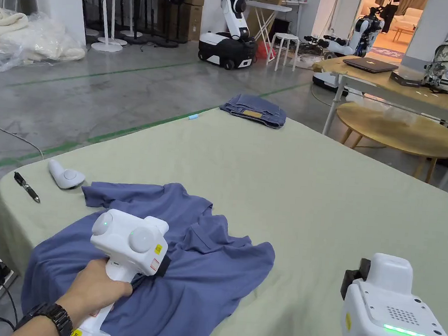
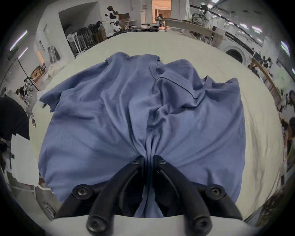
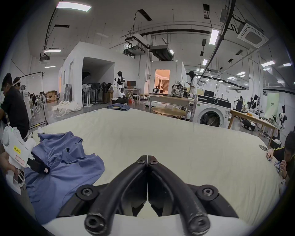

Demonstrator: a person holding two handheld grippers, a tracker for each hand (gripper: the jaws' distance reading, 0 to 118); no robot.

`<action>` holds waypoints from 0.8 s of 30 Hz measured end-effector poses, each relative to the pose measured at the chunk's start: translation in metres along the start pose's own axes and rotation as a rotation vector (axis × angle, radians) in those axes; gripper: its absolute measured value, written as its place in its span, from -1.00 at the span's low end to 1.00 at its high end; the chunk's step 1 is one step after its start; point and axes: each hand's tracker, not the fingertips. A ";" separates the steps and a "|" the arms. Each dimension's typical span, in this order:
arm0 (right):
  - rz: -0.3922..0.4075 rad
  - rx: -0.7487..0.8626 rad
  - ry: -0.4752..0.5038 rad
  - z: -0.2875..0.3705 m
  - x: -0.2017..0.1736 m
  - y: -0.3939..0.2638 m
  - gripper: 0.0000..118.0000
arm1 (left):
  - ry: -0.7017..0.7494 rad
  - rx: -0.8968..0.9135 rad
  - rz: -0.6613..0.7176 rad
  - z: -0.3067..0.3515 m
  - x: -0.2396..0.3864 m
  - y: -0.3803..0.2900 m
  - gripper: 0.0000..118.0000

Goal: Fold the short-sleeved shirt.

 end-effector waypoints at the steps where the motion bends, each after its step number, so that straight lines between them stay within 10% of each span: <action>1: 0.001 0.001 -0.001 0.001 0.000 0.000 -1.00 | -0.005 0.004 0.007 0.000 -0.001 -0.001 -0.90; 24: -0.027 0.043 -0.063 0.017 0.030 0.015 -1.00 | -0.092 0.515 -0.007 0.133 0.019 0.047 -1.00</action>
